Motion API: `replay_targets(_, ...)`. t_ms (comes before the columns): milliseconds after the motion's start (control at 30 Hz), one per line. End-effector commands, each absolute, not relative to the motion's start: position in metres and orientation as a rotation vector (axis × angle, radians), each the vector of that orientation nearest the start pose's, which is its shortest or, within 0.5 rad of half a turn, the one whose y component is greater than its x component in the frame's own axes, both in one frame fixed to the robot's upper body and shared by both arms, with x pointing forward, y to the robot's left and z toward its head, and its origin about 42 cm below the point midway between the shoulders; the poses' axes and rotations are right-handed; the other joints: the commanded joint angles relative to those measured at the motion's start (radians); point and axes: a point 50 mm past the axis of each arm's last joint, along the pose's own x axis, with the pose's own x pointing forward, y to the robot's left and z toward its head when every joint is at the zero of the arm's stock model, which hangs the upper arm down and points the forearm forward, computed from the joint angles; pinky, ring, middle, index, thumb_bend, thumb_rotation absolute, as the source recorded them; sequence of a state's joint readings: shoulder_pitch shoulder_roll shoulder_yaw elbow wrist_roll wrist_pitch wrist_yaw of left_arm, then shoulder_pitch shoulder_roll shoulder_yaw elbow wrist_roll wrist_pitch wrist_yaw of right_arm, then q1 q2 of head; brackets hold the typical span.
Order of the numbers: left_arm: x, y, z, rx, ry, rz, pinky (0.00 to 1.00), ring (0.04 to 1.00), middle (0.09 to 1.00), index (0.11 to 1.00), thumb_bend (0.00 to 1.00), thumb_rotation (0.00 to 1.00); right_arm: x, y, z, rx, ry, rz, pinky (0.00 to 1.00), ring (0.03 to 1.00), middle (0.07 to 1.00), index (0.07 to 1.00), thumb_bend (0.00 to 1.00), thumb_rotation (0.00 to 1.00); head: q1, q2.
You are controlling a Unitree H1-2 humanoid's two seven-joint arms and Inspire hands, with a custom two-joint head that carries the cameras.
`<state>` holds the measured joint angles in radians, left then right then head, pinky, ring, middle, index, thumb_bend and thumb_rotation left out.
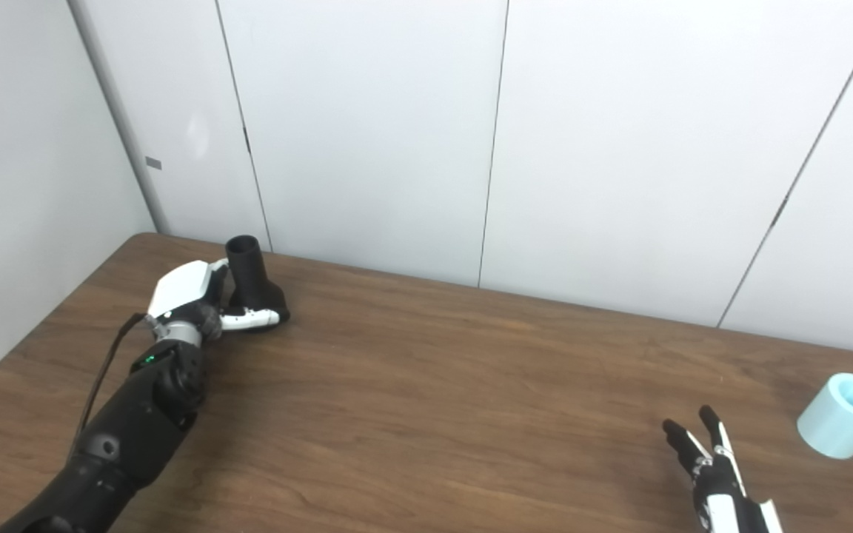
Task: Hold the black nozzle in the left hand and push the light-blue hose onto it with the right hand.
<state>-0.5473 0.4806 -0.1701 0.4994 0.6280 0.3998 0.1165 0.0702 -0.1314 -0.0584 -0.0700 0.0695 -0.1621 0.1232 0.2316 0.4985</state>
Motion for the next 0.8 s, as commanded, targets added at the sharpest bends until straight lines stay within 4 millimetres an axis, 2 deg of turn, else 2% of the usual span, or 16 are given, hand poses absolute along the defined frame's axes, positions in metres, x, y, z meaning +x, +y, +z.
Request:
replay_targets(0, 0.464, 0.368, 0.212, 1.209, 0.147, 0.341, 1.00, 0.963, 0.908, 0.882, 1.00, 0.59, 0.235, -0.262, 0.078, -0.031, -0.038, 0.048, 0.98, 0.914, 0.875, 1.000, 0.42, 1.00, 0.000, 0.002)
replay_targets(200, 0.467, 0.358, 0.216, 1.218, 0.142, 0.320, 1.00, 0.964, 0.910, 0.886, 1.00, 0.59, 0.237, -0.262, 0.077, -0.022, -0.034, 0.048, 0.97, 0.919, 0.877, 1.000, 0.42, 0.98, -0.006, 0.003)
replay_targets(400, 0.469, 0.360, 0.212, 1.222, 0.165, 0.334, 1.00, 0.949, 0.901, 0.884, 1.00, 0.60, 0.237, -0.263, 0.077, -0.039, -0.032, 0.048, 0.96, 0.917, 0.880, 1.000, 0.42, 0.99, -0.006, 0.005)
replay_targets(500, 0.468, 0.361, 0.208, 1.216, 0.170, 0.334, 0.98, 0.933, 0.885, 0.873, 1.00, 0.57, 0.237, -0.264, 0.077, -0.032, -0.029, 0.046, 0.97, 0.919, 0.882, 1.000, 0.43, 0.98, 0.001, 0.007)
replay_targets(667, 0.468, 0.363, 0.201, 1.214, 0.190, 0.322, 0.81, 0.885, 0.867, 0.844, 1.00, 0.53, 0.235, -0.265, 0.077, -0.026, -0.030, 0.049, 0.98, 0.917, 0.878, 1.000, 0.43, 0.97, 0.002, 0.014)
replay_targets(767, 0.469, 0.364, 0.197, 1.229, 0.209, 0.311, 0.76, 0.842, 0.843, 0.812, 1.00, 0.52, 0.234, -0.265, 0.078, -0.031, -0.030, 0.047, 0.99, 0.923, 0.873, 0.999, 0.45, 0.96, 0.001, 0.018)
